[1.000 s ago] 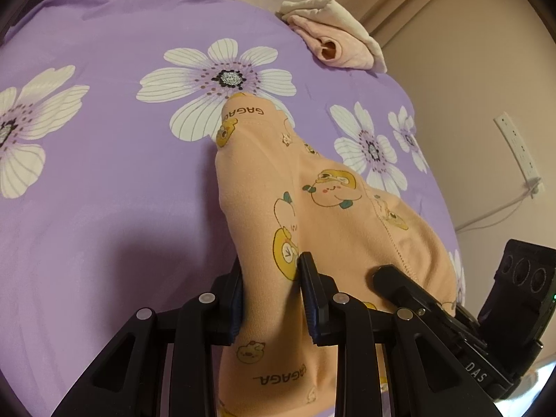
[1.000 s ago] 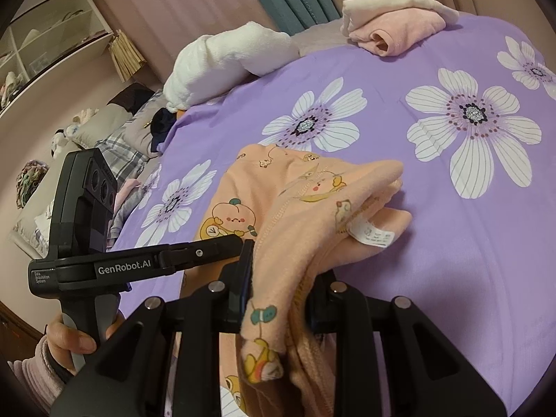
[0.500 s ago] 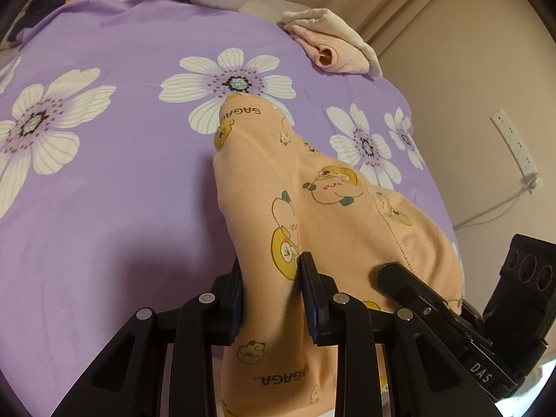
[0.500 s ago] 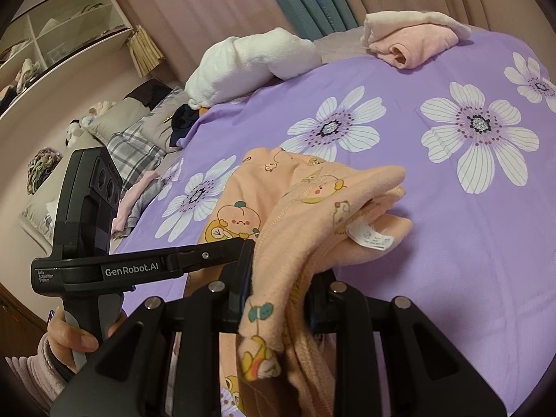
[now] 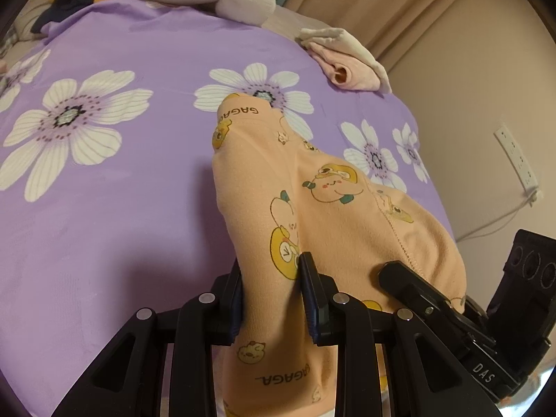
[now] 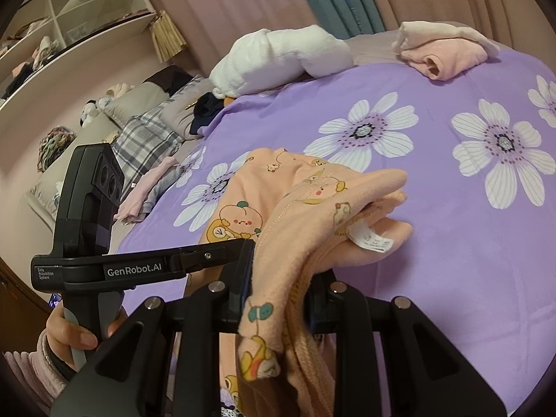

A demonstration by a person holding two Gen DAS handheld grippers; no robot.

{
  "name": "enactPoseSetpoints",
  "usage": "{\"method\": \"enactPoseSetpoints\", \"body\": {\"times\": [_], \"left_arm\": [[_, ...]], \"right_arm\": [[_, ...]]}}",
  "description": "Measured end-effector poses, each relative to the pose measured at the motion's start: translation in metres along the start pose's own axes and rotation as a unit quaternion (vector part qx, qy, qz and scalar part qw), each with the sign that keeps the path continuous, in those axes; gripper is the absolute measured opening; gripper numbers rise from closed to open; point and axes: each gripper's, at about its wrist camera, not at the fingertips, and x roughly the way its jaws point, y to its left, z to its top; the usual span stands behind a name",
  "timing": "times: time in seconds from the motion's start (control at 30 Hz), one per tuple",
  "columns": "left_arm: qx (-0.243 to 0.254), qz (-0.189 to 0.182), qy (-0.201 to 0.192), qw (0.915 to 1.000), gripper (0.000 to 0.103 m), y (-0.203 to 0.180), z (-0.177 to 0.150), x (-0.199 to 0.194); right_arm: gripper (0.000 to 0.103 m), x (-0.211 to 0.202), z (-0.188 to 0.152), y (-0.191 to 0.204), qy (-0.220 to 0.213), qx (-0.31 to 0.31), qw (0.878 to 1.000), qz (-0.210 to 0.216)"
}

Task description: Fold small clothes

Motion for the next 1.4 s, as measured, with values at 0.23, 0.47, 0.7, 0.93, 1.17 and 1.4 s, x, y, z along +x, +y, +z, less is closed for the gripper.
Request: {"method": "enactPoseSetpoints", "body": {"times": [0.23, 0.47, 0.7, 0.93, 1.17, 1.4], "left_arm": [[-0.008, 0.007, -0.009, 0.9999, 0.027, 0.011, -0.001, -0.012], [-0.016, 0.016, -0.017, 0.9996, 0.027, 0.022, -0.003, -0.023], [-0.025, 0.023, -0.024, 0.9991, 0.027, 0.033, -0.002, -0.03], [-0.037, 0.025, -0.03, 0.9985, 0.027, 0.043, -0.002, -0.035], [-0.045, 0.027, -0.032, 0.9981, 0.027, 0.051, 0.001, -0.036], [-0.045, 0.029, -0.032, 0.9981, 0.027, 0.056, 0.005, -0.034]], "right_arm": [[0.025, 0.011, 0.005, 0.014, 0.01, -0.017, 1.0, 0.009], [0.025, 0.021, 0.009, 0.023, 0.018, -0.028, 0.999, 0.022], [0.025, 0.033, 0.014, 0.032, 0.027, -0.041, 0.998, 0.031], [0.025, 0.043, 0.016, 0.039, 0.035, -0.047, 0.998, 0.036], [0.025, 0.052, 0.019, 0.045, 0.042, -0.054, 0.997, 0.039], [0.025, 0.059, 0.022, 0.047, 0.046, -0.055, 0.997, 0.038]]}}
